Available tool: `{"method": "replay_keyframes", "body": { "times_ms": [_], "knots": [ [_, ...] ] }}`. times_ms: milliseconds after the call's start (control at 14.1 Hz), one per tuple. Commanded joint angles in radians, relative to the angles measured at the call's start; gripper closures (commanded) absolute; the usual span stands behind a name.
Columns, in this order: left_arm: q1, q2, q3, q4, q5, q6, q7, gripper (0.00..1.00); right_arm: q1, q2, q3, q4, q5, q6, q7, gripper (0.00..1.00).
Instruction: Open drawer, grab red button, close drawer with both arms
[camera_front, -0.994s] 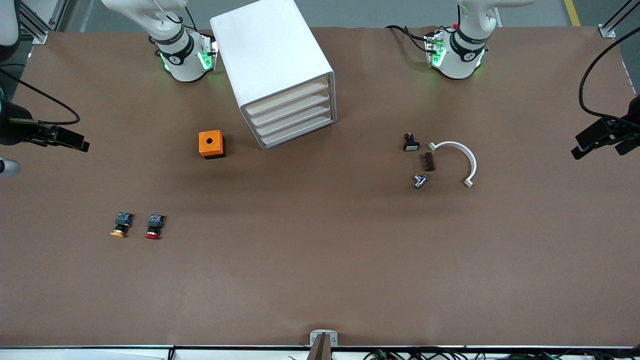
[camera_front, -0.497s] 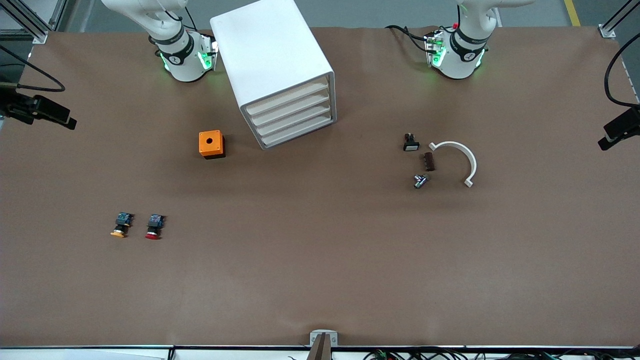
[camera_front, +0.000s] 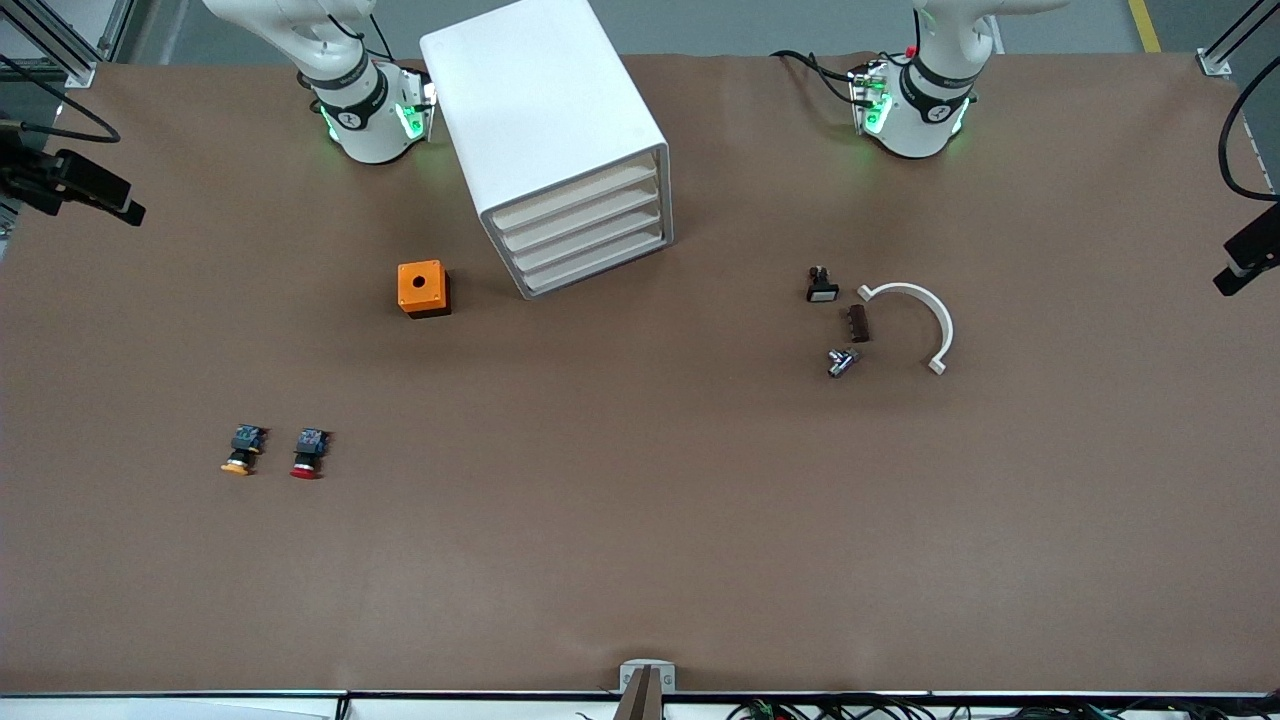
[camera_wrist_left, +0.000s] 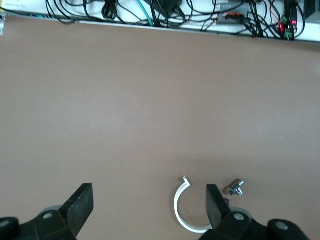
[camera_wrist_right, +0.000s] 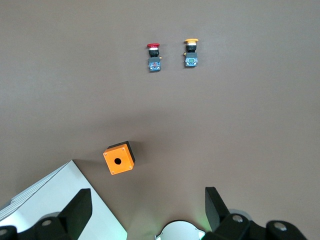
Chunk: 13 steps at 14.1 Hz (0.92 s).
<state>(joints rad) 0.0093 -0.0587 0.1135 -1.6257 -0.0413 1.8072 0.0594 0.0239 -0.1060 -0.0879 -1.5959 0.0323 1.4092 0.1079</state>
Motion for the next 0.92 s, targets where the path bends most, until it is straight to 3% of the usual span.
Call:
{"method": "replay_keyframes", "body": {
  "times_ms": [0, 852],
  "knots": [
    [0.006, 0.031, -0.005, 0.044, 0.006, -0.003, 0.022, 0.01, -0.022, -0.032, 0.016, -0.035, 0.006, 0.013, 0.007, 0.0],
    [-0.005, 0.034, -0.018, 0.049, 0.018, -0.037, 0.027, 0.01, -0.018, -0.035, 0.02, -0.033, 0.001, 0.062, -0.102, 0.0]
  ]
}}
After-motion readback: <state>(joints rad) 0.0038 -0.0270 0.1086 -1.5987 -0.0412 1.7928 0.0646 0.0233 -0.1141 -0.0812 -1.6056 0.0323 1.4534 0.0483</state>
